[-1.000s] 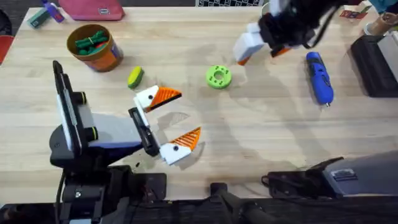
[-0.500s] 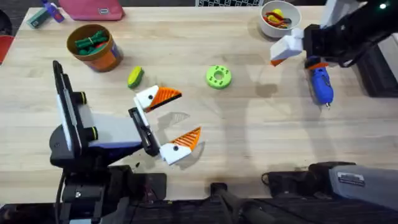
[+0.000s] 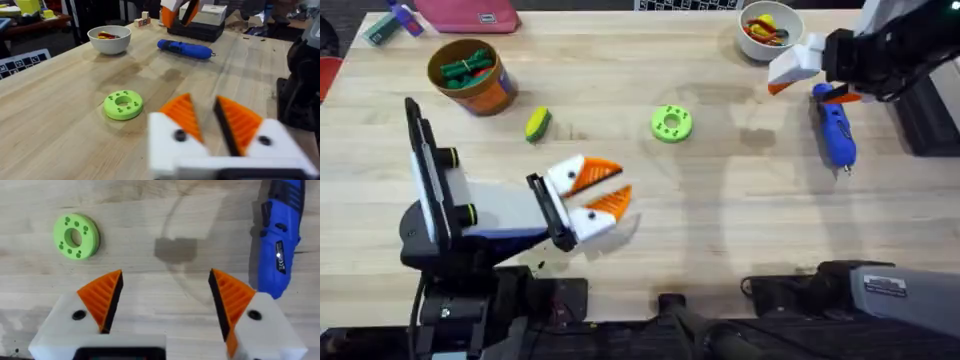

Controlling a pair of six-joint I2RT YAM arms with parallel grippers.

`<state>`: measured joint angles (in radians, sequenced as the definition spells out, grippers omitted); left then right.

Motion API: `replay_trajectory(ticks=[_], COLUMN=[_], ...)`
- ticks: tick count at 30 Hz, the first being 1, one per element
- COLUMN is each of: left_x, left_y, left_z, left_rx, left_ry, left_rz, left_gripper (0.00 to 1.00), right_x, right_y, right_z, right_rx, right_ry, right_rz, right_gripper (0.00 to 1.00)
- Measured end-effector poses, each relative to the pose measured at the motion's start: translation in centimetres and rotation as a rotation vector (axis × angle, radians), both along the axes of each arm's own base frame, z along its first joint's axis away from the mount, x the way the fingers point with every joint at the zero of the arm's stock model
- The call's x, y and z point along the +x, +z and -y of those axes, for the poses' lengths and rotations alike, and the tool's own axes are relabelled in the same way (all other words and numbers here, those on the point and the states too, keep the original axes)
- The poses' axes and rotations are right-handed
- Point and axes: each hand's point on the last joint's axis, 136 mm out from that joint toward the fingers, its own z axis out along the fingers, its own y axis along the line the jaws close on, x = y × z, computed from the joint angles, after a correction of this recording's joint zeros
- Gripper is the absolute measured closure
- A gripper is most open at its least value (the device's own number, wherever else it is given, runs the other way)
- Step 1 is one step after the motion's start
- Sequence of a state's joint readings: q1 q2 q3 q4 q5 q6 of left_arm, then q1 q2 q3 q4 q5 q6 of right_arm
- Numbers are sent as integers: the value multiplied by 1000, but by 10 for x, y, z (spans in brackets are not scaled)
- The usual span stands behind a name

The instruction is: Pick up the gripper from the table and insert it into the empty holder that is missing its gripper. Then pick up a screw, insert it into the mounting hole, and use the screwdriver to tighten it. Finally, clean up the table by picking up the vegetable and placing it into the bucket.

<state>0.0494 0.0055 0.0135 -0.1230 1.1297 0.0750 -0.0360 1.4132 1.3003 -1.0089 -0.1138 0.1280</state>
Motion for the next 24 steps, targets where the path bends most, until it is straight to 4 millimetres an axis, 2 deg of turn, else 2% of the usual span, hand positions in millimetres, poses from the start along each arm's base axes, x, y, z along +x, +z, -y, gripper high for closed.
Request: replay_trajectory(ticks=[1, 2, 3, 9, 12, 14, 15, 16, 21, 24], left_x=[0, 0, 0, 0, 0, 0, 0, 0, 0, 0], left_y=[0, 0, 0, 0, 0, 0, 0, 0, 0, 0], left_z=[0, 0, 0, 0, 0, 0, 0, 0, 0, 0], left_rx=[0, 2, 2, 2, 2, 2, 2, 2, 2, 2], left_ry=[0, 0, 0, 0, 0, 0, 0, 0, 0, -1], left_rz=[0, 4, 4, 4, 3, 4, 3, 4, 4, 4], left_gripper=[847, 958, 986, 991, 992, 992, 992, 992, 992, 992], right_x=[1, 3, 3, 4, 6, 5, -5, -7, -9, -10], right_y=[1, 1, 1, 0, -1, -3, -5, -4, 10, 12], right_z=[0, 0, 0, 1, 9, 24, 49, 57, 90, 105], right_rx=[0, -1, -1, -1, -23, -75, -170, -206, -330, -357], right_ry=[0, 0, 0, -2, -24, -64, -142, -167, -254, -283], right_rz=[7, 12, 15, 12, 12, 7, -35, -43, -30, -34], right_gripper=[8, 8, 8, 8, 8, 8, 7, 7, 8, 7])
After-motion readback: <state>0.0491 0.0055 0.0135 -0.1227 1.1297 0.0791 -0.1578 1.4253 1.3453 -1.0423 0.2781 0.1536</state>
